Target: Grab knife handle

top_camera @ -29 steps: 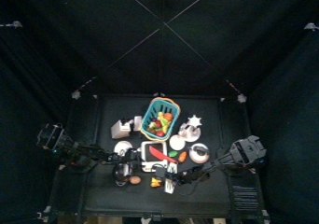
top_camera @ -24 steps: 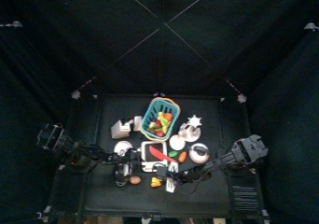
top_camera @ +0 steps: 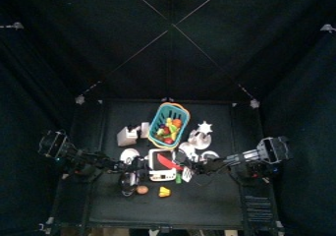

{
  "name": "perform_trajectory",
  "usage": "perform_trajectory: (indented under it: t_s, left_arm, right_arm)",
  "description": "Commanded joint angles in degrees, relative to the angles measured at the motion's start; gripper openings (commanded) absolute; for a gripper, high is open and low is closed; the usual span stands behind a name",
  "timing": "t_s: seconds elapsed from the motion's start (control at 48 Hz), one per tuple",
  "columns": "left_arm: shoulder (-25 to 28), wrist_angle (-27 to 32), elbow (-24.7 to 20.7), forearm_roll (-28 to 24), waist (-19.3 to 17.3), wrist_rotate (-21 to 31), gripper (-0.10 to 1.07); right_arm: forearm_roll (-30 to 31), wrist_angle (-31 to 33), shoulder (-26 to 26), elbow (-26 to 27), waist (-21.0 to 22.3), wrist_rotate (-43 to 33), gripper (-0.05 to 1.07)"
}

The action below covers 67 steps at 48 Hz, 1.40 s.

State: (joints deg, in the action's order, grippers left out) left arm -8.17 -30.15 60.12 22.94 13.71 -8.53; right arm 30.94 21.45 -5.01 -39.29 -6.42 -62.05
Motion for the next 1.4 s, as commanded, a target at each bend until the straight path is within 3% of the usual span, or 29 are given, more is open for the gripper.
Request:
perform_trajectory:
  t_s: [0.0, 0.125, 0.333, 0.562, 0.958, 1.375]
  left_arm:
    - [-0.6, -0.3, -0.8, -0.4, -0.2, -0.1, 0.72]
    - [-0.6, -0.3, -0.6, -0.9, -0.3, -0.1, 0.72]
    - [-0.6, -0.3, -0.6, -1.2, -0.3, -0.1, 0.72]
    - [-0.6, -0.3, -0.6, -1.1, -0.4, -0.1, 0.72]
    - [-0.6, -0.2, -0.4, -1.1, -0.6, -0.1, 0.72]
    - [-0.6, -0.2, -0.3, -1.1, -0.6, 0.0, 0.72]
  right_arm:
    - [-2.4, -7.7, -2.9, -1.9, 2.5, 0.3, 0.84]
    - [-3.7, -14.2, -4.5, -5.6, 3.8, 0.2, 0.84]
    - [-5.6, -16.5, -5.4, -9.7, 5.6, -0.1, 0.84]
    - [-6.8, -24.1, -4.8, -11.9, 6.8, -0.4, 0.84]
    - [-7.9, -30.0, -1.5, -14.5, 8.5, -0.6, 0.84]
    - [-9.0, -31.4, 2.5, -14.2, 7.6, -0.6, 0.84]
